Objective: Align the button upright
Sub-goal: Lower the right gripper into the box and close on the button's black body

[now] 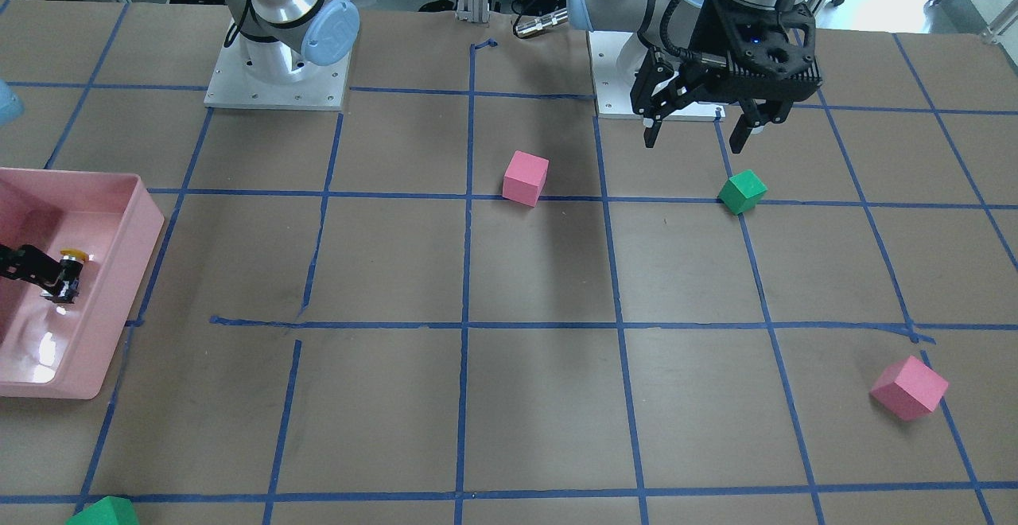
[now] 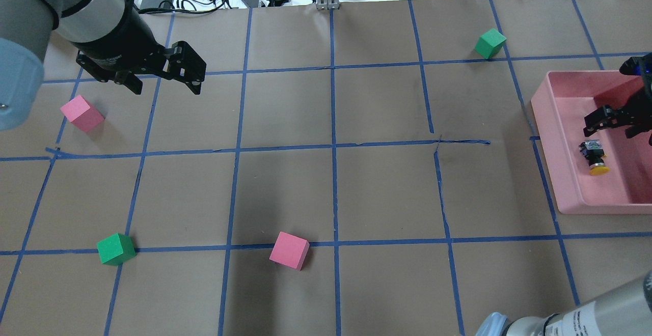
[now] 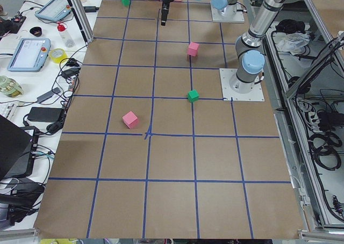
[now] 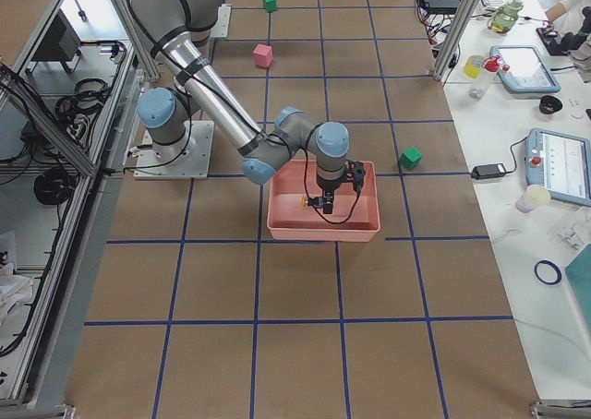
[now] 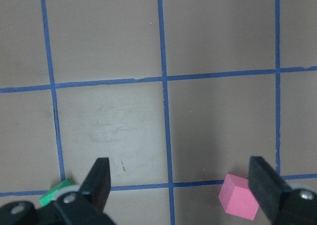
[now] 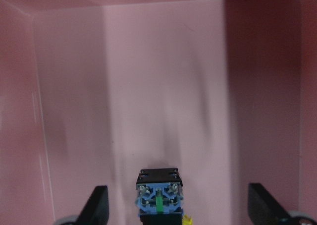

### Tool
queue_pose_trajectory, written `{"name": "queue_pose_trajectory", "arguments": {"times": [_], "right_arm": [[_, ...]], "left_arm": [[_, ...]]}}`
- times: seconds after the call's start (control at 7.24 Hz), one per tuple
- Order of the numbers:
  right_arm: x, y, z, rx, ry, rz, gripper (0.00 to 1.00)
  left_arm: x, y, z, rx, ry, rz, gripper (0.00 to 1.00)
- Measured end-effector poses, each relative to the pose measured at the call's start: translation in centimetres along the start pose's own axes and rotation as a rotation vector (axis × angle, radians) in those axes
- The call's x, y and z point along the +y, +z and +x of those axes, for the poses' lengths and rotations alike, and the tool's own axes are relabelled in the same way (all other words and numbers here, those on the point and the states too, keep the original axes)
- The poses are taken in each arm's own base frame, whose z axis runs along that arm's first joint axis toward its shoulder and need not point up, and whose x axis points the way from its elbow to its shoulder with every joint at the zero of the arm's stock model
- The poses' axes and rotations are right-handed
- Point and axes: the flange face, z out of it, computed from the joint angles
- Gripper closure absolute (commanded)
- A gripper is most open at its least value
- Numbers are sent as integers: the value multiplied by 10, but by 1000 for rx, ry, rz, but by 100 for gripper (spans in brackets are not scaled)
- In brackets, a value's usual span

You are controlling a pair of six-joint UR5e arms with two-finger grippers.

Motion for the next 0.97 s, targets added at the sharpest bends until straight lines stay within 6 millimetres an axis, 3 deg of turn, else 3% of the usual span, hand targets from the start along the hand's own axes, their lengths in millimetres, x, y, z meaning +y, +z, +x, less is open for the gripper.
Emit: {"name": "queue_pose_trajectory", "arguments": {"times": [0.97], "right_arm": [[-3,13,3,-3,-1,-2,0]], "left_arm": [[0,0,0,0,0,0,0]]}}
